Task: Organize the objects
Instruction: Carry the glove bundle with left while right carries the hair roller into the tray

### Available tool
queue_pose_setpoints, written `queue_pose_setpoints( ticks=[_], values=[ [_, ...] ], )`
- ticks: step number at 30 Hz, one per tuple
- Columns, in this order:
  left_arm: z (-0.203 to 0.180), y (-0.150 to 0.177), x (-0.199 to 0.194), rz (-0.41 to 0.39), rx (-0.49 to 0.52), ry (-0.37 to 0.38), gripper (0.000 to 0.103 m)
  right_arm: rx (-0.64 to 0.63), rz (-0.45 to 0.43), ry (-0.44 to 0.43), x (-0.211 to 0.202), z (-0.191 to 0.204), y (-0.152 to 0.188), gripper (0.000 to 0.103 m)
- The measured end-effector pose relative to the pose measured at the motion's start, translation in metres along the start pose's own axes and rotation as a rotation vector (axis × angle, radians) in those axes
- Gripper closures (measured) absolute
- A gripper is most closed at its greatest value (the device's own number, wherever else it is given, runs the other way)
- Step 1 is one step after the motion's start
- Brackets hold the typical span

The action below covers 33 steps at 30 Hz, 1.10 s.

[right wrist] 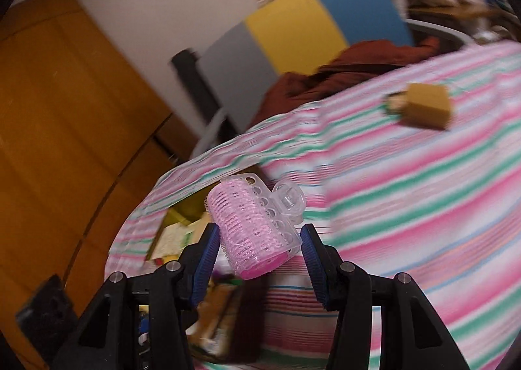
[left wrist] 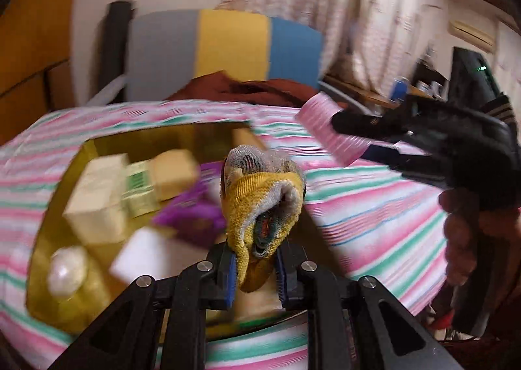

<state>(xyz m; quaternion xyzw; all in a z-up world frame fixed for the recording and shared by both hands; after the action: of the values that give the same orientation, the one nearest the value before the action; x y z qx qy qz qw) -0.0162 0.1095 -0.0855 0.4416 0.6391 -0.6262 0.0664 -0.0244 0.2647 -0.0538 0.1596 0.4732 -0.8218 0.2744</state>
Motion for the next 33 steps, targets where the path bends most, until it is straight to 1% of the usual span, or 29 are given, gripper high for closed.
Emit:
queue_pose_setpoints(
  ticks=[4,9,12,14,16,18,19,20,21,24,27,28,29,30,31,32,33],
  values=[
    [0.045,0.004,-0.008,0.002,-0.073,-0.079,0.085,-0.086,0.048,-0.01,0.031,0.036,-0.004,0.051],
    [0.086,0.014,-0.01,0.034,-0.128,-0.152,0.085,-0.185,0.106,0.031,0.08,0.061,-0.017,0.051],
    [0.1,0.021,-0.012,0.048,-0.16,-0.172,0.085,-0.236,0.141,0.083,0.111,0.066,-0.021,0.051],
    [0.108,0.027,-0.013,0.054,-0.163,-0.181,0.085,-0.249,0.159,0.094,0.125,0.07,-0.024,0.051],
    [0.111,0.03,-0.012,0.063,-0.163,-0.184,0.084,-0.269,0.154,0.141,0.138,0.069,-0.029,0.049],
    [0.112,0.033,-0.01,0.067,-0.167,-0.183,0.084,-0.269,0.16,0.153,0.148,0.068,-0.033,0.047],
    [0.112,0.034,-0.01,0.068,-0.17,-0.182,0.084,-0.25,0.158,0.161,0.149,0.064,-0.036,0.044],
    [0.112,0.034,-0.011,0.064,-0.167,-0.184,0.084,-0.226,0.149,0.168,0.147,0.062,-0.039,0.037],
    [0.113,0.035,-0.011,0.062,-0.164,-0.187,0.084,-0.191,0.128,0.15,0.139,0.06,-0.041,0.034],
    [0.11,0.034,-0.01,0.061,-0.154,-0.195,0.084,-0.149,0.086,0.123,0.121,0.061,-0.042,0.028],
    [0.106,0.032,-0.009,0.063,-0.153,-0.183,0.083,-0.114,0.052,0.1,0.098,0.059,-0.035,0.025],
    [0.105,0.032,-0.009,0.064,-0.152,-0.18,0.079,-0.102,0.047,0.099,0.092,0.058,-0.032,0.025],
    [0.103,0.031,-0.009,0.065,-0.148,-0.18,0.072,-0.092,0.043,0.097,0.087,0.055,-0.029,0.025],
    [0.102,0.03,-0.01,0.062,-0.148,-0.187,0.068,-0.078,0.038,0.09,0.08,0.053,-0.025,0.025],
    [0.102,0.029,-0.011,0.055,-0.15,-0.192,0.062,-0.073,0.036,0.089,0.076,0.053,-0.022,0.025],
    [0.102,0.026,-0.015,0.038,-0.153,-0.199,0.058,-0.067,0.035,0.09,0.072,0.051,-0.02,0.025],
    [0.102,0.022,-0.02,0.011,-0.157,-0.207,0.057,-0.063,0.032,0.087,0.067,0.05,-0.019,0.025]
  ],
)
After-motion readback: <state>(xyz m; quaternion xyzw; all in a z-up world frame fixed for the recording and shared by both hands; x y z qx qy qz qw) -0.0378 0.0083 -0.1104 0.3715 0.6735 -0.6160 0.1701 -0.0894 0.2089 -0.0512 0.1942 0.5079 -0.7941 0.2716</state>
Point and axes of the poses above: each gripper's, at about its wrist camera, not at the fingertips, and x roughly the way its jaws point, z to its left, y to its underside, the point moved 9 cm from there along x, roughly the way its jaws point, and after that the axes turned 3 degrees about -x, right-handed, at the moved point
